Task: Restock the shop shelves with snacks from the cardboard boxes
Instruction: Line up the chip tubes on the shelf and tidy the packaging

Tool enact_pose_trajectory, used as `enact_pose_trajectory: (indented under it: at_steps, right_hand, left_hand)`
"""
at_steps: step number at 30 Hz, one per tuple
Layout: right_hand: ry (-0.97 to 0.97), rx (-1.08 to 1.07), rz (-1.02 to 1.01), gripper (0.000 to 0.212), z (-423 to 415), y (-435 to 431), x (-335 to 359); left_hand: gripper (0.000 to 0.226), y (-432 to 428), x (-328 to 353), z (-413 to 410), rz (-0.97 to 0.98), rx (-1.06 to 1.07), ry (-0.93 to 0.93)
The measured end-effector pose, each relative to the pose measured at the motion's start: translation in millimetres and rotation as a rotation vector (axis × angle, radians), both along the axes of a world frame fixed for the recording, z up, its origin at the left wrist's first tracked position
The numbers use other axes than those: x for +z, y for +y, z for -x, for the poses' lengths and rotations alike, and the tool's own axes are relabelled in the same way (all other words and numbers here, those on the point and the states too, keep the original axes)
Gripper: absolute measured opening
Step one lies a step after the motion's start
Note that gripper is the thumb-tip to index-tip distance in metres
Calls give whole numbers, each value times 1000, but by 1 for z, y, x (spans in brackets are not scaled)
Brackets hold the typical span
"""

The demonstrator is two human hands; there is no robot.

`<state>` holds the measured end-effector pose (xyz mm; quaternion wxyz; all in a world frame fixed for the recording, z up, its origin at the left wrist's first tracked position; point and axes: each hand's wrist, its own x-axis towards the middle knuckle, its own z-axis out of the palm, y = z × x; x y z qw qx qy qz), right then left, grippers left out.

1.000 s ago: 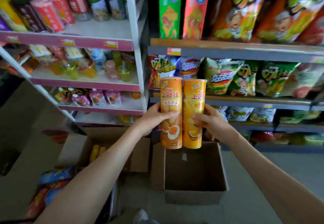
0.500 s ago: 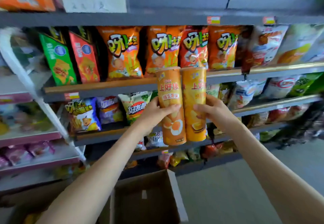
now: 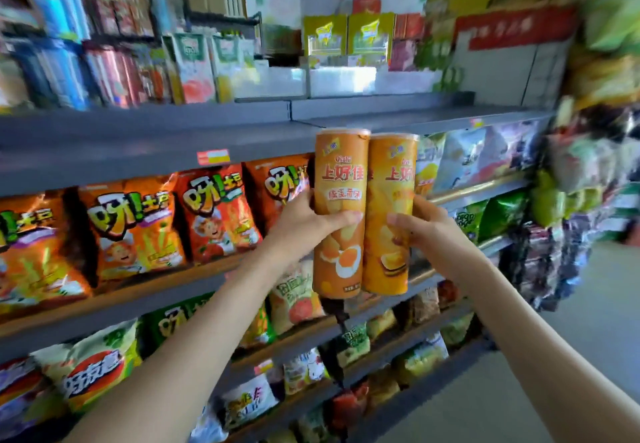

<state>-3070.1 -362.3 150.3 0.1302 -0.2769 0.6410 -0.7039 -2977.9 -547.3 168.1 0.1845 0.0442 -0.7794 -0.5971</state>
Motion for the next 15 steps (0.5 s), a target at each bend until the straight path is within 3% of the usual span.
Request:
enact_pose_trajectory:
  at_steps: [3,7,15]
  right_hand:
    - [55,-28,12,42,57,42,21]
    - [104,-29,34,25,130,90,50]
    - [179,-33,142,27,280,139,104]
  left_hand:
    - [31,48,26,59,29,17,49]
    - [45,97,62,129,72,79,95]
    - [36,140,142,262,115,168,141]
